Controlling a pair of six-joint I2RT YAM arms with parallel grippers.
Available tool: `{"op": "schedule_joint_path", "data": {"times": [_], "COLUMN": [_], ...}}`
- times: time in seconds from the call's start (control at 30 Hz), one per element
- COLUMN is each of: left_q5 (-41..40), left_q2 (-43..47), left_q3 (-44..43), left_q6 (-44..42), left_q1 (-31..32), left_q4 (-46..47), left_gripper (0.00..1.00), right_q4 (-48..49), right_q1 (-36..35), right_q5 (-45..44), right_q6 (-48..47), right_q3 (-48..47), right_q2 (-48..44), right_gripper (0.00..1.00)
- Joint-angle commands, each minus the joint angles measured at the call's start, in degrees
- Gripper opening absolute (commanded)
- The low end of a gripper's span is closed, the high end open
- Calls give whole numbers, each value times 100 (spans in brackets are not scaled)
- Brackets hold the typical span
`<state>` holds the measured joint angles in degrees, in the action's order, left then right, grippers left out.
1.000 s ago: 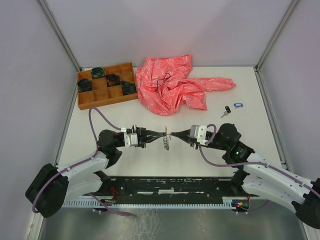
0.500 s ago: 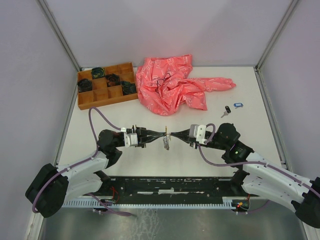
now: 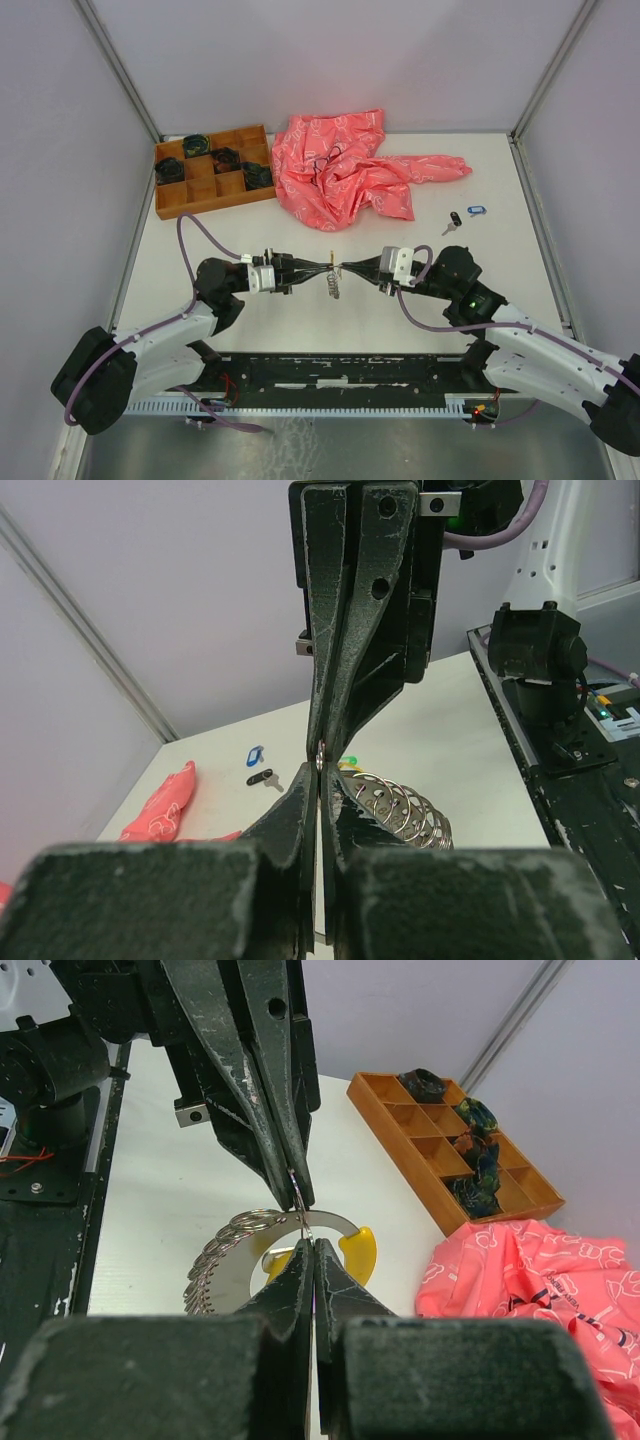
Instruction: Put the keys on the keyring
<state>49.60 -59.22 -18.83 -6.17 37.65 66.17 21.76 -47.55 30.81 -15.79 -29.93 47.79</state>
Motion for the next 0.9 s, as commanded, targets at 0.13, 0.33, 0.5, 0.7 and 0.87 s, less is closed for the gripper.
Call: {"op": "schedule_joint_path", "data": {"times": [0.13, 0.33, 0.5, 0.7, 0.87], "left_q5": [14, 34, -6, -219, -429], "left_q2": [-28, -13, 95, 282, 430], "left_q3": [-231, -293, -347, -456, -540], "left_q6": [-190, -246, -381, -743, -932], "left_q1": [106, 137, 147, 170, 190], "left_q4": [35, -228, -574, -1453, -2000], "left_gripper": [3, 3, 3, 3, 3], "right_q4": [556, 599, 590, 599, 503], "right_q1": [-56, -103, -109, -108, -113], "right_q5": [-28, -24, -75, -75, -36], "right_q6": [134, 78, 41, 110, 105], "right_q3": [-266, -289, -314, -334, -374], "right_q2": [28, 45, 7, -97, -156], "right_gripper": [1, 1, 1, 1, 1]}}
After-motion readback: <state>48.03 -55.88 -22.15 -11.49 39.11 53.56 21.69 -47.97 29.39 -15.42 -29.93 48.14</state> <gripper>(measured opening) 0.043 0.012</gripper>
